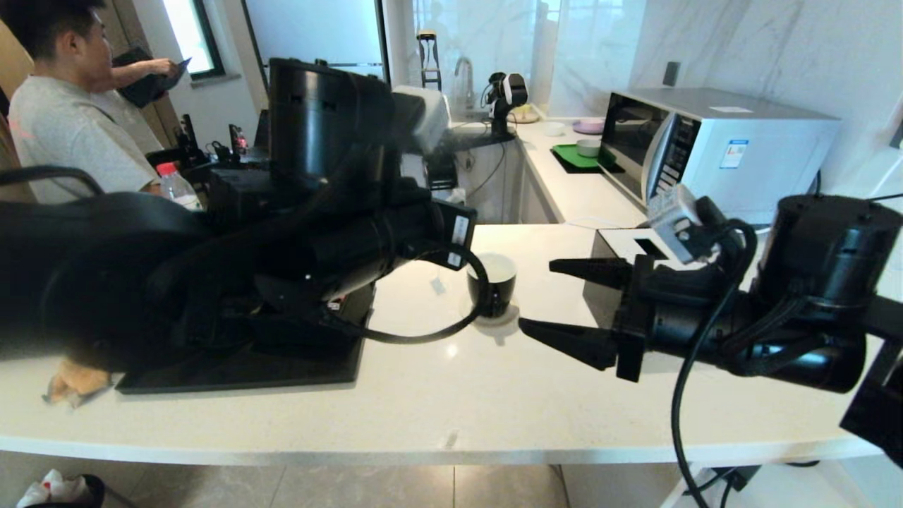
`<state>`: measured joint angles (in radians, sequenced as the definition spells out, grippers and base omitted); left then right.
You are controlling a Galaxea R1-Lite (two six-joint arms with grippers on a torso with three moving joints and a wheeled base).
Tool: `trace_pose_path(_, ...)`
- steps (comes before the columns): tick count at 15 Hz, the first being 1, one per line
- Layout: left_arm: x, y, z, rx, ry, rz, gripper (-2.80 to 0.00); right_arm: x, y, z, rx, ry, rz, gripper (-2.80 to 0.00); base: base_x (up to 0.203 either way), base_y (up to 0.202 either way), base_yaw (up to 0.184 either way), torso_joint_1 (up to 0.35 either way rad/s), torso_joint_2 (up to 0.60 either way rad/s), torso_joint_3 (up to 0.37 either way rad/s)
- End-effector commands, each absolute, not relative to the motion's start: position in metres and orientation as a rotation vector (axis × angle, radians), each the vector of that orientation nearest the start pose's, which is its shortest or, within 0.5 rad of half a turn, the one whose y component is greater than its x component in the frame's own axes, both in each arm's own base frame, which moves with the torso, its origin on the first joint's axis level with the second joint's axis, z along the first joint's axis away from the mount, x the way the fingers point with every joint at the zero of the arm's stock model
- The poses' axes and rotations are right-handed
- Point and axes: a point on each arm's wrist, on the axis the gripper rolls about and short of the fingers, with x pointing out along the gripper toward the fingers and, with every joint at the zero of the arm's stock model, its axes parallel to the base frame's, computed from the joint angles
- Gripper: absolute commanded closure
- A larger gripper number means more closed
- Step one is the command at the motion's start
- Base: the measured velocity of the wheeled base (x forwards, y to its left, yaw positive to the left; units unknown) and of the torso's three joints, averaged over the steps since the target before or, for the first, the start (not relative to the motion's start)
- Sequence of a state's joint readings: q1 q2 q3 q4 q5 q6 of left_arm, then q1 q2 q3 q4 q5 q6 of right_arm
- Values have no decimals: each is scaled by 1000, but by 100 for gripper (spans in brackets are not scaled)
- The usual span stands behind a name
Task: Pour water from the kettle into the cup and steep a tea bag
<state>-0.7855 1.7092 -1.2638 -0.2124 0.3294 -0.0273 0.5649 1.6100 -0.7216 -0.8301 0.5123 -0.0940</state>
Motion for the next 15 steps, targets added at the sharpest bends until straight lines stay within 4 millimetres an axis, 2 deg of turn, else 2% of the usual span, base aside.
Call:
trace_pose_path(1, 243, -232, 266, 85, 186, -447, 0, 242, 174, 199, -29, 16, 1101, -280, 0, 0, 0, 0, 0, 0)
trace_pose_path(9, 247, -238, 269, 72, 167, -453, 0, 270, 204, 177, 27, -38, 1131, -280, 0, 0, 0, 0, 0, 0)
trace_pose_path(15, 240, -248, 278, 52, 129, -476, 0, 288, 217, 171, 66, -75, 1131, -280, 0, 0, 0, 0, 0, 0)
